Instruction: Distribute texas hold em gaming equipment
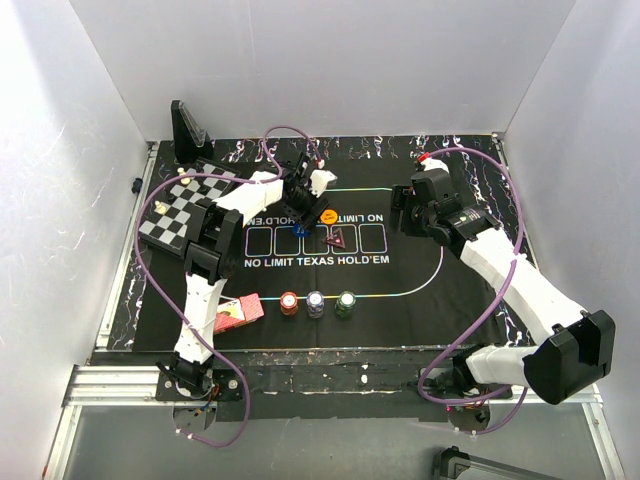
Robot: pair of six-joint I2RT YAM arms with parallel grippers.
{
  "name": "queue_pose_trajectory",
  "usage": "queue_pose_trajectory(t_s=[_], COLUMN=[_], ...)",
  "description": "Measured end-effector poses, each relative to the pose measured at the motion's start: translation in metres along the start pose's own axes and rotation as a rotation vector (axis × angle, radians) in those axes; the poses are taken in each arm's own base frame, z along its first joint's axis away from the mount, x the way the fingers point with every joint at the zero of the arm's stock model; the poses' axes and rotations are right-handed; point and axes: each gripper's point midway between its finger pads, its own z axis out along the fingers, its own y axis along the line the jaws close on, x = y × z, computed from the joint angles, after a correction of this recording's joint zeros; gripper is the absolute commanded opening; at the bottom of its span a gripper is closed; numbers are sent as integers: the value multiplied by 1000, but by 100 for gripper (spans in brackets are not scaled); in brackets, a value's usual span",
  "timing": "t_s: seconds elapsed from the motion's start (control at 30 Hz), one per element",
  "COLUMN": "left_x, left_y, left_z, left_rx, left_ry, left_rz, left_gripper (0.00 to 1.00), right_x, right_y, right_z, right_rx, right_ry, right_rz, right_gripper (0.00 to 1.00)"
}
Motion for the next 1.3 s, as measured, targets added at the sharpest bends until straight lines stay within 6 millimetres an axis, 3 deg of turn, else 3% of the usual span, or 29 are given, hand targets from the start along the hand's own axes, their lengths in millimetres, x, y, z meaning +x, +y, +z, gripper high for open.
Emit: queue_pose_trajectory(t_s=[0.23,0.63,1.03,1.3], left_x=[0,12,61,110], left_y=[1,-6,-6,36], left_z=[2,-2,-29,-61], left_rx=[-3,-3,-90,-189], left_ry=[-7,-17,52,100], left_rz=[9,19,43,-28], left_gripper=[50,46,41,40], right_x=[1,3,12,11], right_y=[1,-1,-3,4], right_z=[1,2,5,6], right_rx=[-4,-1,-4,-37], right_ry=[2,6,19,16], right_rz=[0,-1,1,5], right_gripper=[77,77,73,69])
